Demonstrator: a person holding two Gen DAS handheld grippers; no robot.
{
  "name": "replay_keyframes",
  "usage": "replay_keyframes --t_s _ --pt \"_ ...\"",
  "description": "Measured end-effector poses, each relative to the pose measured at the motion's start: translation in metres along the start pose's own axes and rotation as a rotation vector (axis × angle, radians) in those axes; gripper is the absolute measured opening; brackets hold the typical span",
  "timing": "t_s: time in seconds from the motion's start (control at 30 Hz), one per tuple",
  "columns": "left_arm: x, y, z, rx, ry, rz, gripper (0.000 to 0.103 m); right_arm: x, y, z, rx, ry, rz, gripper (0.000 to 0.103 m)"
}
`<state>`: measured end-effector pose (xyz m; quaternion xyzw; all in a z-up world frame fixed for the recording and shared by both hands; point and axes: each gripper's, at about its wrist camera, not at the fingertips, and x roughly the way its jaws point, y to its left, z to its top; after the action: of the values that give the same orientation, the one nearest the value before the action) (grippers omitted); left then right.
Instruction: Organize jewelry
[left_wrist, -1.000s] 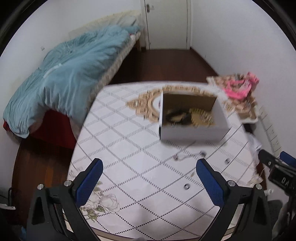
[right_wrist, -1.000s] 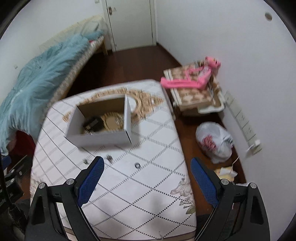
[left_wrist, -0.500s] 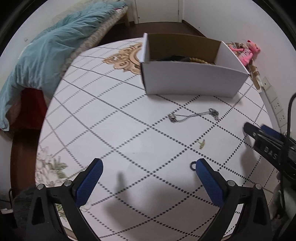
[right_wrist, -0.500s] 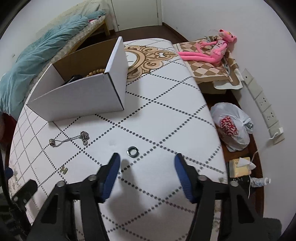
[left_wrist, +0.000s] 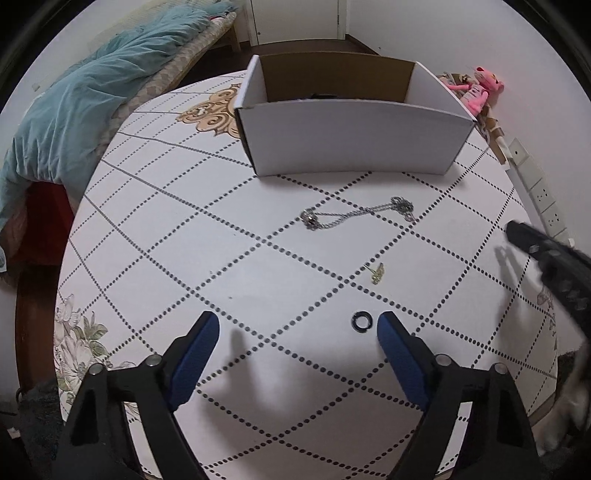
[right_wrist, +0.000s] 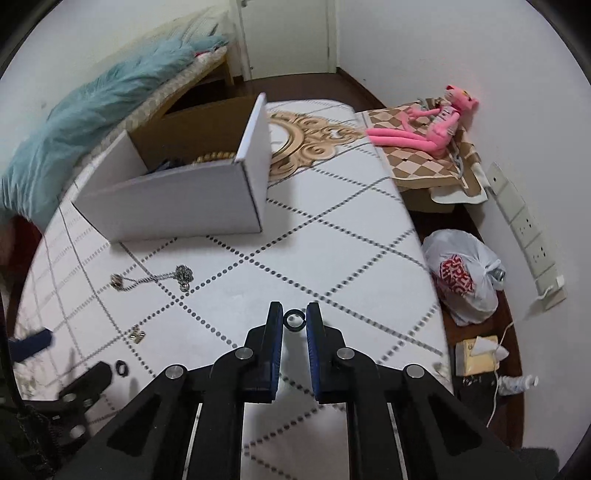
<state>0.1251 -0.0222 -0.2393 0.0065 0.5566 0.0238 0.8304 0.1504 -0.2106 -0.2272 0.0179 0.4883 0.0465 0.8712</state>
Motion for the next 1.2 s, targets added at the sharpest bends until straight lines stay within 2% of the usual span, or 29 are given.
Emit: replay_keyframes --t_s 0.07,0.1,0.17,0.23,0.3,0.43,0.63,0.8,1.07,1.2 --pt "0.002 -0.005 -0.002 0.011 0.0 -0.004 0.075 -0.012 -0.006 -0.001 0.021 -0.012 0.004 0.013" --pt "0.003 -0.007 -0.002 0.018 0.003 -0.007 0.063 -0.015 -0.007 -0.001 0.026 -0.015 0.005 0.013" --pt "0.008 -0.012 -0.002 0.03 0.015 -0.015 0.056 -0.022 -0.01 -0.003 0.036 -0.019 0.006 0.013" --pt "0.007 -0.016 -0.002 0.038 0.004 -0.029 0.042 -0.026 -0.013 -0.006 0.047 -0.022 0.008 0.013" --pt "0.007 -0.018 -0.001 0.046 -0.001 -0.03 0.039 -0.029 -0.014 -0.008 0.049 -0.023 0.003 0.013" --pt "0.007 -0.023 0.001 0.058 -0.008 -0.068 0.011 -0.028 -0.017 -0.012 0.057 -0.013 0.0 0.013" --pt "0.0 -0.022 0.001 0.056 -0.025 -0.094 0.01 -0.033 -0.015 -0.012 0.052 -0.023 0.005 0.013" --pt "-0.026 -0.016 0.01 0.048 -0.087 -0.107 0.01 -0.046 -0.012 -0.004 0.05 -0.046 0.029 0.013" --pt "-0.084 -0.002 0.057 0.025 -0.25 -0.124 0.01 -0.073 0.006 0.037 0.033 -0.134 0.1 0.013" --pt "-0.098 0.004 0.086 0.025 -0.304 -0.126 0.01 -0.076 0.018 0.065 0.016 -0.172 0.124 0.013"
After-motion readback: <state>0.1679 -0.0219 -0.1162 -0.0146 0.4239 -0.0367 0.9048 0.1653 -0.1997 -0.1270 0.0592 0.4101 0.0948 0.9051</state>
